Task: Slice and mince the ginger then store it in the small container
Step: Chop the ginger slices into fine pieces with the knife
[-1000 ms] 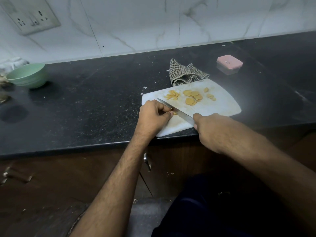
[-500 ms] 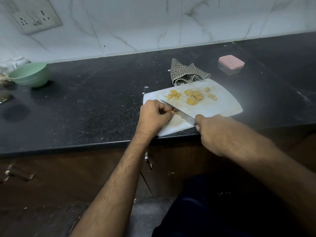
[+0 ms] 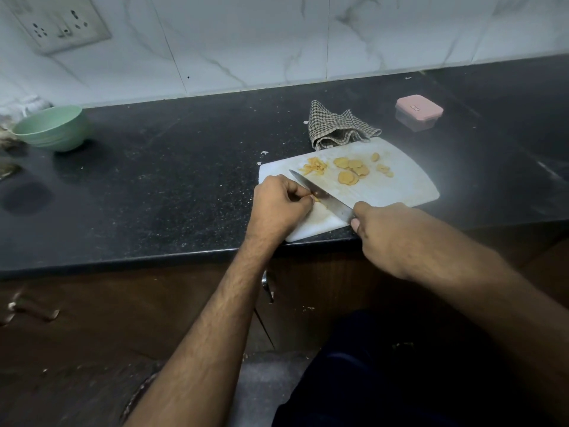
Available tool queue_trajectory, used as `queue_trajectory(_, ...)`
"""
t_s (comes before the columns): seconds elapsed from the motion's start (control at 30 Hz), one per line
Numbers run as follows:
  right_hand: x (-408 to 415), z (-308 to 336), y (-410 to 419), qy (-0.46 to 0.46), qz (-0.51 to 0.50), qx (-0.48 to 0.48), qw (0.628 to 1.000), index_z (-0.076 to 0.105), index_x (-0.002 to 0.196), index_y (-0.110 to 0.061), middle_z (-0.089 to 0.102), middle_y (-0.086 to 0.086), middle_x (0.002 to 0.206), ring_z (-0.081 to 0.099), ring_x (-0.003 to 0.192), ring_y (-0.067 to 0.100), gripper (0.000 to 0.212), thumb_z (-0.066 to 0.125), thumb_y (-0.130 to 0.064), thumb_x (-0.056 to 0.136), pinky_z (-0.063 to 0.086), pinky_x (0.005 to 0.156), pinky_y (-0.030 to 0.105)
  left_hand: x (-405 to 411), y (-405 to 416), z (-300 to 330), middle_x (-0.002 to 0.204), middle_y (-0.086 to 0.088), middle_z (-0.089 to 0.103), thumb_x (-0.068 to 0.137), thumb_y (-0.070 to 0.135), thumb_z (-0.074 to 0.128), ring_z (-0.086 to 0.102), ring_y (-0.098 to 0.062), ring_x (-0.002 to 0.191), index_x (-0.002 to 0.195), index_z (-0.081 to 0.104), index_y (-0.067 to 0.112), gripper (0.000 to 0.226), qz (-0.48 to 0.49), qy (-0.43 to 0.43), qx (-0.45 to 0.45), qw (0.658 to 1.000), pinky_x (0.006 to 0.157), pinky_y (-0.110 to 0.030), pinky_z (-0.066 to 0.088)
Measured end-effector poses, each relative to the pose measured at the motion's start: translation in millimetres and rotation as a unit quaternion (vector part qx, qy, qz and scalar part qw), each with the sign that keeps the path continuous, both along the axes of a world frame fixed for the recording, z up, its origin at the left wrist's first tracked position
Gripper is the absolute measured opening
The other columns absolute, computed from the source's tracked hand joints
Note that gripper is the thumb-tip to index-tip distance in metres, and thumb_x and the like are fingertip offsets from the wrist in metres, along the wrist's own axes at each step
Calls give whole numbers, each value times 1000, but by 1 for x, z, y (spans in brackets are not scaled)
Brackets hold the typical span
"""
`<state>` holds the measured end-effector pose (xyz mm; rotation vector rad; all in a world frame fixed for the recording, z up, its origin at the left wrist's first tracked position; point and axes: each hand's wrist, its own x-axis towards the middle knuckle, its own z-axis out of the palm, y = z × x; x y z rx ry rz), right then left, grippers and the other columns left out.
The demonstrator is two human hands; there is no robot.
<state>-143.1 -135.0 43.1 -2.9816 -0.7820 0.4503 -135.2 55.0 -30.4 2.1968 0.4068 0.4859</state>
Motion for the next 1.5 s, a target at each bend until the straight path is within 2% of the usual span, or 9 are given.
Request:
queue_trajectory(0.13,4,-2,2,-1,-3,-7,1000,40,108,-18,51,5,81,52,69,19,4,39,-20,105,40,57,32,1,-3,1,79,14,73,83,14,80,65,3,74,76,82,19,9,0,-4,-3,1000,60,-4,45)
queue_trajectory(0.3,1,-10,11,1,-5,-4,1000,41,117,-18,53,6,85,58,81,23,15,40,-13,102,50,70,38,-1,2,-2,82,12,74,83,15,80,67,1,77,76,82,18,8,7,-2,-3,1000,66,-8,49)
queue_trajectory(0.43,8,-7,0,9,-5,11,1000,42,107,-21,50,3,83,52,73,18,5,38,-24,106,47,68,36,0,-3,-2,80,12,73,83,14,79,64,6,74,77,81,17,7,6,-4,3,1000,61,-2,43)
queue_trajectory(0.67,18,-1,-5,-4,-26,73,997,41,96,-21,52,5,86,53,80,21,17,33,-31,107,40,64,34,-1,-4,-4,81,11,67,82,13,70,59,0,69,78,75,17,8,20,-14,31,999,61,-4,40)
queue_trajectory(0.83,19,-6,-3,1,-18,43,999,44,101,-19,52,3,86,52,76,18,22,31,-35,108,42,65,34,1,-6,-4,86,6,67,79,16,69,60,-7,76,82,72,19,5,19,-27,31,999,73,-22,52)
queue_trajectory(0.97,21,-13,0,-16,-32,42,998,42,101,-20,51,3,86,53,82,22,22,31,-38,107,49,75,38,0,-3,-6,95,5,64,78,21,78,61,-9,86,105,73,19,27,3,-30,43,999,88,-33,55)
queue_trajectory(1.07,25,-14,-2,-53,-33,39,997,43,101,-20,50,1,82,49,73,18,25,29,-40,107,46,68,36,1,-2,-8,98,7,61,83,31,81,60,-7,85,116,75,22,35,-11,-16,53,998,92,-37,54)
queue_trajectory(1.37,58,-27,1,-213,8,53,975,45,116,-18,39,-3,68,46,67,25,31,28,-43,107,37,61,34,2,-2,-11,92,13,53,86,36,79,56,-2,82,99,80,34,13,-27,-6,39,999,95,-45,52)
queue_trajectory(1.5,72,-36,-8,-260,41,68,962,41,113,-24,64,-2,86,59,67,30,23,37,-45,103,50,60,36,2,-4,-10,92,13,56,84,34,81,54,-3,81,80,72,33,10,-23,-2,24,999,94,-48,53)
